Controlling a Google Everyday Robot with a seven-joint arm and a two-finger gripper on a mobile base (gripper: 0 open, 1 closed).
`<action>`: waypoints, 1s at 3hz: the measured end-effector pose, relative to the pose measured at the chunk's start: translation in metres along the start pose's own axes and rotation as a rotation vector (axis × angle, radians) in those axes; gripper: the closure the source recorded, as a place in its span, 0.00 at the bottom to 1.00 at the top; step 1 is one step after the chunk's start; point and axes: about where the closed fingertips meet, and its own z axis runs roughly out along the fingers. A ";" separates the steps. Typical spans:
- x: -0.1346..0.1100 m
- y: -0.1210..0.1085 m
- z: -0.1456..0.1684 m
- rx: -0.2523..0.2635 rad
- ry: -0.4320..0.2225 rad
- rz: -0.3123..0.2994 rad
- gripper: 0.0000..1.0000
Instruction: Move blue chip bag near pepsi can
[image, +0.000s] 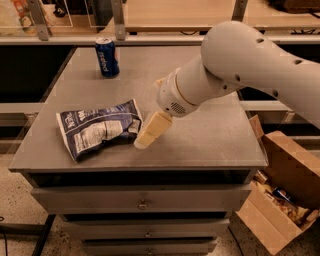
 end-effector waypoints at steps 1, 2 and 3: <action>-0.014 0.001 0.002 -0.015 -0.061 0.005 0.00; -0.025 0.005 0.009 -0.014 -0.070 -0.021 0.00; -0.032 0.009 0.019 -0.016 -0.086 -0.045 0.00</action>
Offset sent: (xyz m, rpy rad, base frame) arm -0.0008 0.0394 0.0080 0.0602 -0.0418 0.0610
